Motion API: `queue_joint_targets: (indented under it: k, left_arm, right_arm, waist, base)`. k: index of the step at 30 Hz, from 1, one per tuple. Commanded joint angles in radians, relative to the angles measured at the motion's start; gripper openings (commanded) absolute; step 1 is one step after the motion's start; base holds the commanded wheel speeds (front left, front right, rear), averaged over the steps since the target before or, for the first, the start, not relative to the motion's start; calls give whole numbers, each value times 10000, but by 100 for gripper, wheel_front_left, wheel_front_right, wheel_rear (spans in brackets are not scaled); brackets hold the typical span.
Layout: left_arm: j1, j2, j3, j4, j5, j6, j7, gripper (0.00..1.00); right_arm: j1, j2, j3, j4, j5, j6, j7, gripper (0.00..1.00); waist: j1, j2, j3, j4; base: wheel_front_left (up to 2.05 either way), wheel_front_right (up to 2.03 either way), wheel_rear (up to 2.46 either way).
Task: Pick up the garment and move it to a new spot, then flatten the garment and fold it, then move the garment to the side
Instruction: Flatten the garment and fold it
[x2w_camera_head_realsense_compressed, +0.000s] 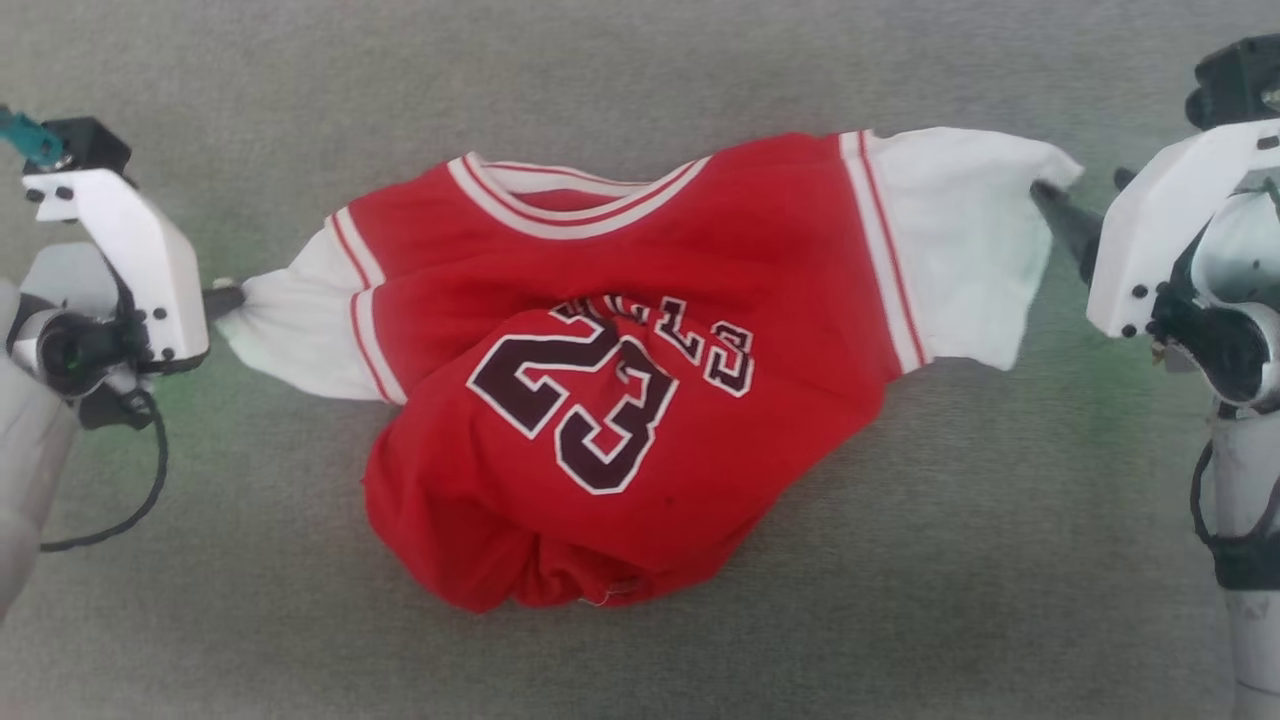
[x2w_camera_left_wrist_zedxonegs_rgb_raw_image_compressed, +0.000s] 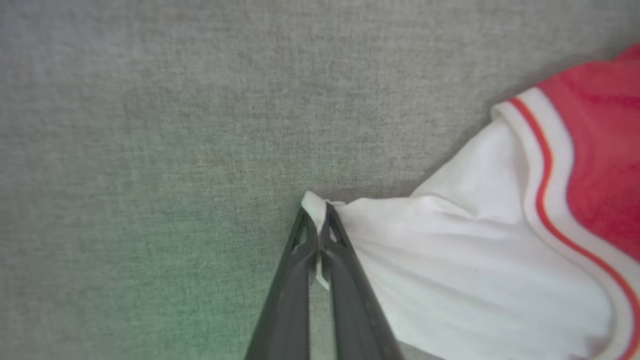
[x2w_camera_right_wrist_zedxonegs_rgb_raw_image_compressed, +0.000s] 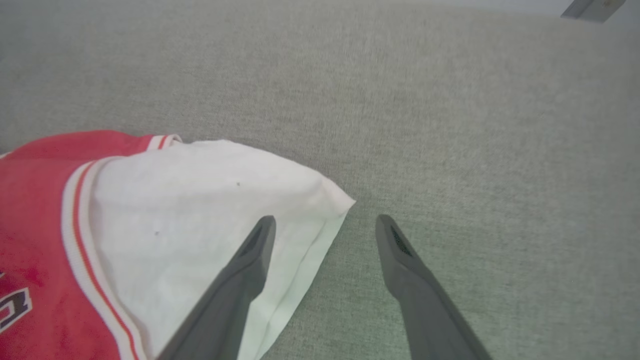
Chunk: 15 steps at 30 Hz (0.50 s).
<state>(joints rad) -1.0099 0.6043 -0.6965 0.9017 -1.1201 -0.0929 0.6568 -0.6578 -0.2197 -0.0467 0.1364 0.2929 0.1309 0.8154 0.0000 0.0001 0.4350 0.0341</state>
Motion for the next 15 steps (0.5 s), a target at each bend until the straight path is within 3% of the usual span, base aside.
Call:
queue_joint_targets:
  k: [1,9,10,11,15]
  left_arm:
    - [250,-355,-187,202,77,20,-86,0]
    - [32,-725,-247,597,-8,-183,-399,0]
    - [-13,-752,-255,634,-16,-203,-440,0]
    - [-68,-766,-252,672,-5,-212,-491,0]
    - [-355,-743,-185,807,0,-238,-610,0]
  right_arm:
    - [-151,35,-56,199,126,-3,166,100]
    - [-471,432,-195,2255,325,0,1920,100]
    - [-511,429,-58,2343,328,0,2040,32]
    - [-553,399,70,2413,352,2,2135,0]
    - [-880,108,187,2443,516,-1,2139,0]
  waist:
    - [0,-1,181,201]
    - [0,-1,382,513]
    - [0,-1,373,528]
    - [0,-1,343,541]
    - [0,-1,89,565]
  base:
    - [0,0,0]
    - [0,0,0]
    - [0,0,0]
    - [0,0,0]
    - [0,0,0]
